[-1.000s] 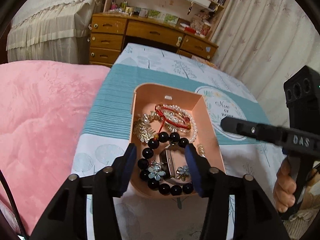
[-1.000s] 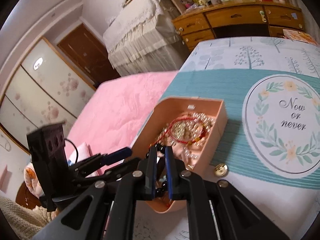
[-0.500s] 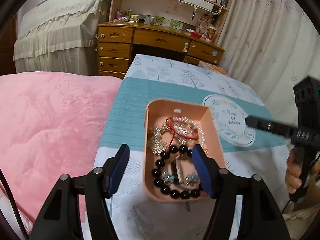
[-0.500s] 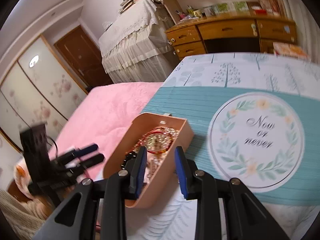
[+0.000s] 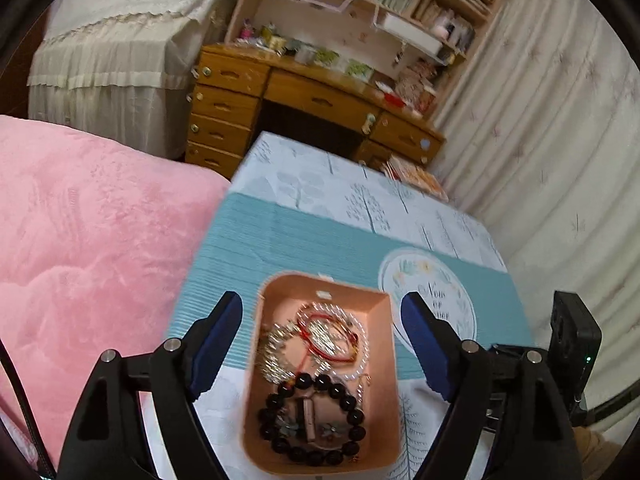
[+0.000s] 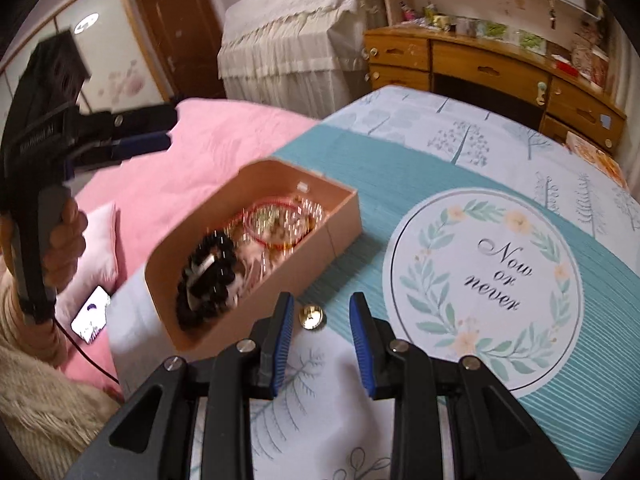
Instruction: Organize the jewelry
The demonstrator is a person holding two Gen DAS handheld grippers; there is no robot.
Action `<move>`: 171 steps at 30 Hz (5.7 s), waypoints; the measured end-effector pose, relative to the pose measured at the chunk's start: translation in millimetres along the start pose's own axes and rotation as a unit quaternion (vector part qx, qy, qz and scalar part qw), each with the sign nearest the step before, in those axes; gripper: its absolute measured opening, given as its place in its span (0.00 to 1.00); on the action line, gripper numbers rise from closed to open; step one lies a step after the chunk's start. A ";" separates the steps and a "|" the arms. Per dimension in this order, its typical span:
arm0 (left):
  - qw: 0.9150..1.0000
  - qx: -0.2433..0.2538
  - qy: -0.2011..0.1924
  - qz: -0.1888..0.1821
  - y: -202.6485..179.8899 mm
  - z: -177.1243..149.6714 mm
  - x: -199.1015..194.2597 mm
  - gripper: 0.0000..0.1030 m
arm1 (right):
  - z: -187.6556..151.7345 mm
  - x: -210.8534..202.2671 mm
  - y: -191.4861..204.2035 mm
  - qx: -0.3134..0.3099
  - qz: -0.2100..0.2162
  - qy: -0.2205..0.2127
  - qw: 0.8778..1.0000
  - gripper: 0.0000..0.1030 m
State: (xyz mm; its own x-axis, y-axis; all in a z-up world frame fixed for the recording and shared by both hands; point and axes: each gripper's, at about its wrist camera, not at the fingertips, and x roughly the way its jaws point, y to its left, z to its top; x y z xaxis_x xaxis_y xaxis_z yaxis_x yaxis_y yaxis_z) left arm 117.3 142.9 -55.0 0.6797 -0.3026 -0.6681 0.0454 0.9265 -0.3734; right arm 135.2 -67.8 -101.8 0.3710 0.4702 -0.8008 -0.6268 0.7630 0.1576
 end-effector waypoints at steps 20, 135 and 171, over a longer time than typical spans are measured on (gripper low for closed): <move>0.998 0.016 0.064 -0.008 -18.3 -24.4 28.2 0.78 | -13.2 41.0 31.7 -0.093 -0.053 0.025 0.994 0.28; 0.983 0.137 0.000 0.123 -195.6 -95.2 -62.0 0.99 | -89.9 -180.9 17.6 0.234 -0.217 -0.114 0.941 0.55; 0.984 0.132 0.021 0.122 -180.2 -94.9 -45.8 0.99 | -87.9 -164.5 11.7 0.240 -0.220 -0.104 0.940 0.55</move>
State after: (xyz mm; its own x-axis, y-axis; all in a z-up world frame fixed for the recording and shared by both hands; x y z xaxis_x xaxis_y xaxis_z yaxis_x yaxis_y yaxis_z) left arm 8.5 -31.4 -18.2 0.6627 -0.0682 -0.7458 0.0770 0.9968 -0.0227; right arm 6.6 -175.2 -19.0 0.6791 0.1006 -0.7271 -0.0192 0.9927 0.1194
